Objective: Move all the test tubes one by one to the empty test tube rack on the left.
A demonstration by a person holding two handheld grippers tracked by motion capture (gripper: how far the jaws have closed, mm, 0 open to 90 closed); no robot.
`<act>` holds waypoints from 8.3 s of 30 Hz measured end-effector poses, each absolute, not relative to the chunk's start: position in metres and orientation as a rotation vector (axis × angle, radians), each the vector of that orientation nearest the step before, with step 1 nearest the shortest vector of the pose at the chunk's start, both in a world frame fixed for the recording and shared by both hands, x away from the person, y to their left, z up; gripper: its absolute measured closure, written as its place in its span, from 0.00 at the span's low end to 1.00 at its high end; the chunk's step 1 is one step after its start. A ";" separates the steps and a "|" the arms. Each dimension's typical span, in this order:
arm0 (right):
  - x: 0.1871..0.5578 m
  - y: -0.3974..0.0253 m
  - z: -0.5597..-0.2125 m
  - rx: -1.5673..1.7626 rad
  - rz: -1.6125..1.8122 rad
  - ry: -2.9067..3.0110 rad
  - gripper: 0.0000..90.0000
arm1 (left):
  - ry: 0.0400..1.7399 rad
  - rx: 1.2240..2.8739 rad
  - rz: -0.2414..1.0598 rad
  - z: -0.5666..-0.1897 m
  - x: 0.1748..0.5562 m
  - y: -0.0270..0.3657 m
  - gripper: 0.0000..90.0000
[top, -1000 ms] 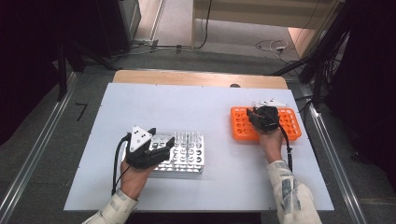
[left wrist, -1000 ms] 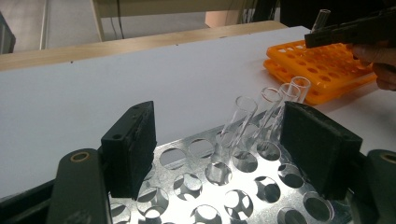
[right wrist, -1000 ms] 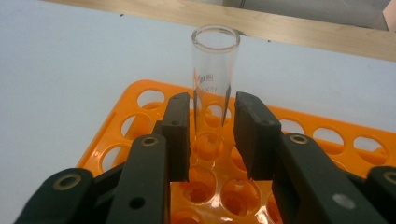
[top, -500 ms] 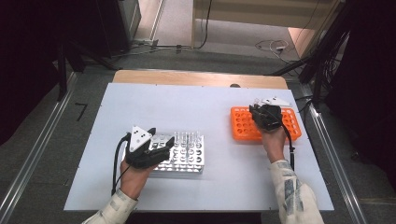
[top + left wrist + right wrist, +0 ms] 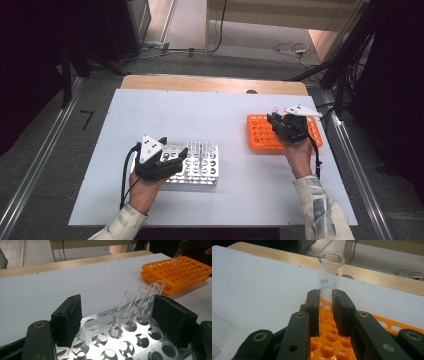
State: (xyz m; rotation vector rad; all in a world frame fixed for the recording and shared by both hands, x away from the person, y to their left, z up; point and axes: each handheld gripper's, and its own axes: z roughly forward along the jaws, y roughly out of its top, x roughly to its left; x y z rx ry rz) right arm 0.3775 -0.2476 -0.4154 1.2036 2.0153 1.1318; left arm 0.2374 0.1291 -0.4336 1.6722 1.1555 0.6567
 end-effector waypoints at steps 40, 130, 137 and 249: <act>0.280 -0.216 -0.414 0.944 1.217 2.300 0.81 | 1.102 1.680 0.645 -0.428 0.228 0.119 0.28; 0.246 -0.173 -0.434 0.770 1.241 2.486 0.81 | 0.739 1.821 0.395 -0.424 0.228 0.017 0.83; 0.247 -0.175 -0.431 0.792 1.254 2.500 0.53 | 0.752 1.813 0.390 -0.420 0.229 0.021 0.83; 0.261 -0.195 -0.434 0.890 1.245 2.456 0.24 | 1.168 1.773 0.650 -0.440 0.263 0.117 0.79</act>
